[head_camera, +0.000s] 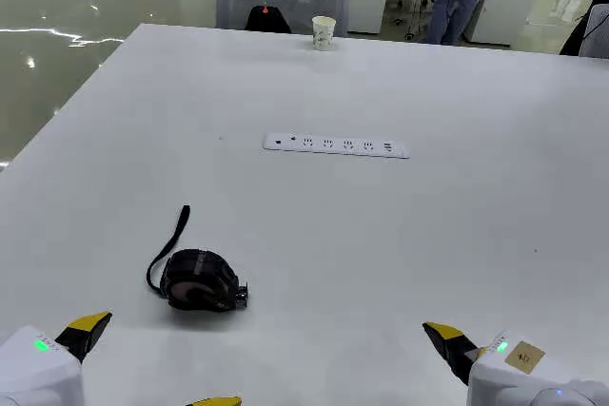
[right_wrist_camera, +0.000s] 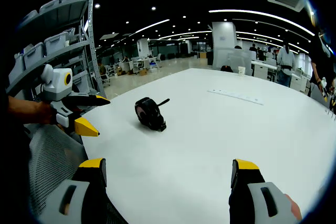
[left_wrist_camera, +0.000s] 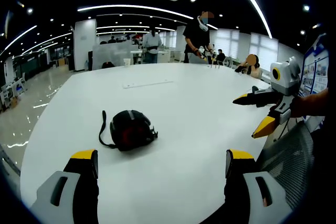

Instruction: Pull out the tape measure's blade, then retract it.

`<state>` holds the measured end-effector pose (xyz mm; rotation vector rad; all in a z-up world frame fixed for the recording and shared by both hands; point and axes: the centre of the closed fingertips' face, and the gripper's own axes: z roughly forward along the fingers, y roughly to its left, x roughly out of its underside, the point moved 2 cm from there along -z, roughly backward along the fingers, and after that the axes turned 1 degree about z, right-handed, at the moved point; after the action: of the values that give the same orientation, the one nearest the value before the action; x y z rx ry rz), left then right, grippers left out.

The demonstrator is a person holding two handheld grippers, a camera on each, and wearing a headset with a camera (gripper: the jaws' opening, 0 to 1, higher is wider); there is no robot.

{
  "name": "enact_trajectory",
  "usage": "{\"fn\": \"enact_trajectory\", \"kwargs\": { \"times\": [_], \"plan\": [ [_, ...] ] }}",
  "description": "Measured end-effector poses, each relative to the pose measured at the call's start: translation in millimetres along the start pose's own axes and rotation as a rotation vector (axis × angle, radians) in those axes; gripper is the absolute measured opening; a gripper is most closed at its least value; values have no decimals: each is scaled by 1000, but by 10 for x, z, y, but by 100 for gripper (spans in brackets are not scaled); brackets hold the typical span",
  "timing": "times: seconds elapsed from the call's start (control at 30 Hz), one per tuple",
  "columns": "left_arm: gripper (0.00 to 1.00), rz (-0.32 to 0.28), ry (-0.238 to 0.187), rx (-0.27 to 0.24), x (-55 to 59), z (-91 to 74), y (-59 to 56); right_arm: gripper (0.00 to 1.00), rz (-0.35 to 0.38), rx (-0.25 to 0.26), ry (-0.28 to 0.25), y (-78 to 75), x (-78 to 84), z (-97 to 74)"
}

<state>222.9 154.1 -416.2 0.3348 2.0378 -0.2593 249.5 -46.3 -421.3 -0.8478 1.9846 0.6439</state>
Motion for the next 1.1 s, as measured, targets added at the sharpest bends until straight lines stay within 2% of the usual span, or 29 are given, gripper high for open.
{"fn": "enact_trajectory", "kwargs": {
  "times": [0.13, 0.67, 1.1],
  "plan": [
    [99, 3, 7, 8, 5, 23, 2, 99, -8, -42, 12, 2, -15, 41],
    [99, 19, 16, 35, -22, 104, 61, 99, -58, -131, 36, -77, -96, 164],
    [99, 46, 27, 66, -48, 178, 103, 96, -97, -171, 44, -124, -131, 273]
  ]
}}
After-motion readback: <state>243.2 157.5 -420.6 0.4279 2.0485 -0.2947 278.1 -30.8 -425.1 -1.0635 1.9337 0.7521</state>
